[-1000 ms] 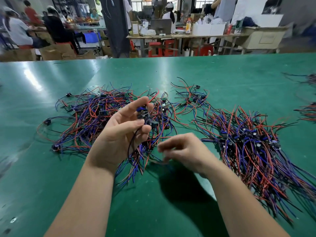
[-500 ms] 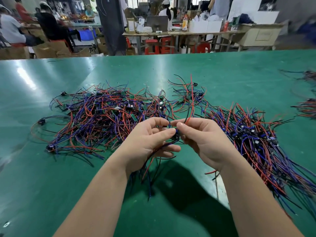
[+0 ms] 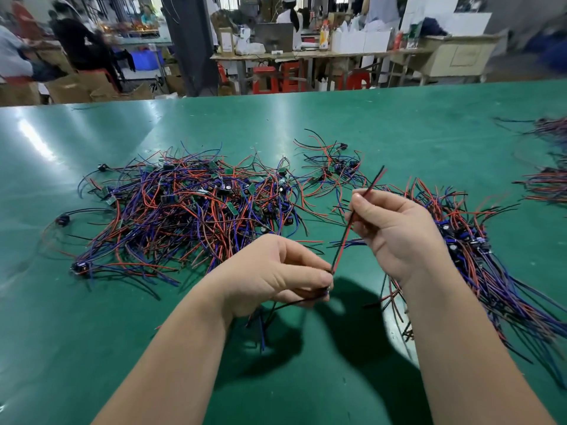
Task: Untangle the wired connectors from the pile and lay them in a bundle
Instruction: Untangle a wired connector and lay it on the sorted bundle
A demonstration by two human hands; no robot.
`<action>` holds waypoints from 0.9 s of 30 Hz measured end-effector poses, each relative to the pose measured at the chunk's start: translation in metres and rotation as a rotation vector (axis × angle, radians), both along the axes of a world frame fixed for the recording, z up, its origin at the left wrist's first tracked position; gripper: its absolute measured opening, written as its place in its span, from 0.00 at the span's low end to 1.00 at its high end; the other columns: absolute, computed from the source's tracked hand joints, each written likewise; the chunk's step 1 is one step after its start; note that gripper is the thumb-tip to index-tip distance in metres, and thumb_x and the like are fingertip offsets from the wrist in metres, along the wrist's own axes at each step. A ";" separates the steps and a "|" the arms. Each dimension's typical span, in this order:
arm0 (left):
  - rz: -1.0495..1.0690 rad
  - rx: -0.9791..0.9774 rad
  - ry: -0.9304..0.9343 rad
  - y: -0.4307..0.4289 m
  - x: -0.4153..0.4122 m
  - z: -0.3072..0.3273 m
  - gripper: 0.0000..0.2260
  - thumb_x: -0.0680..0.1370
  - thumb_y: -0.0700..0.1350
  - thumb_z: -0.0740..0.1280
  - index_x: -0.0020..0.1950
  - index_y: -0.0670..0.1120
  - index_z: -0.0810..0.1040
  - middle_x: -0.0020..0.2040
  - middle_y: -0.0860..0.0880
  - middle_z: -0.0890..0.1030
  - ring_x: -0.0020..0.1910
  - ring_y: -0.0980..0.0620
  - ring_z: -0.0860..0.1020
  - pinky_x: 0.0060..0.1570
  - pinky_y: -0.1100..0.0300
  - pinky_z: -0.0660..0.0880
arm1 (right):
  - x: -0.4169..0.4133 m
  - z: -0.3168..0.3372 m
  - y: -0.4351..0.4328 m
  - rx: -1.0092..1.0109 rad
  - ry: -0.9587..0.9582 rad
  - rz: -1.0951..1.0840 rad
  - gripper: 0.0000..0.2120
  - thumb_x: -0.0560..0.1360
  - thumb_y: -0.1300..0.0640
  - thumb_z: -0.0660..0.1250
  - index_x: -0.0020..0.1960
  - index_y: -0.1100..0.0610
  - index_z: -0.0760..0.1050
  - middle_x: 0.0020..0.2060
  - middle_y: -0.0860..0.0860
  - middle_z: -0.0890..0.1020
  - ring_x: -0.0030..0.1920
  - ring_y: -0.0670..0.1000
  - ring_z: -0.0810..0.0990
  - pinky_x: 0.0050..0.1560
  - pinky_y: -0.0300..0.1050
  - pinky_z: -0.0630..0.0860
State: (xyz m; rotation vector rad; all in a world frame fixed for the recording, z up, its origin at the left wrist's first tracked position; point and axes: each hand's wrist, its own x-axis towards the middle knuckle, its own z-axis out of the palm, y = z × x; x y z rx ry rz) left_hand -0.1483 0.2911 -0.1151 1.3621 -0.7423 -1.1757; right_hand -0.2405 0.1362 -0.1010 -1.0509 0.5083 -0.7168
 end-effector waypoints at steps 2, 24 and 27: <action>-0.072 0.043 -0.041 0.002 0.000 0.000 0.03 0.67 0.38 0.74 0.40 0.43 0.84 0.37 0.43 0.84 0.35 0.49 0.83 0.37 0.61 0.80 | -0.003 0.002 -0.003 0.021 -0.012 -0.045 0.05 0.70 0.67 0.69 0.37 0.60 0.77 0.25 0.49 0.80 0.27 0.48 0.81 0.25 0.32 0.74; 0.068 -0.154 0.026 0.010 0.011 0.013 0.08 0.64 0.41 0.77 0.39 0.53 0.84 0.39 0.48 0.84 0.33 0.53 0.82 0.30 0.63 0.77 | 0.005 -0.013 -0.003 -0.041 0.162 0.065 0.06 0.80 0.57 0.60 0.47 0.58 0.73 0.30 0.56 0.80 0.27 0.51 0.81 0.25 0.37 0.75; 0.328 -0.277 0.100 0.003 0.011 0.011 0.06 0.58 0.47 0.75 0.33 0.51 0.82 0.36 0.48 0.84 0.30 0.55 0.81 0.26 0.65 0.75 | 0.006 -0.021 0.007 -0.314 0.283 0.336 0.09 0.70 0.67 0.72 0.47 0.59 0.76 0.33 0.54 0.81 0.28 0.47 0.80 0.28 0.37 0.74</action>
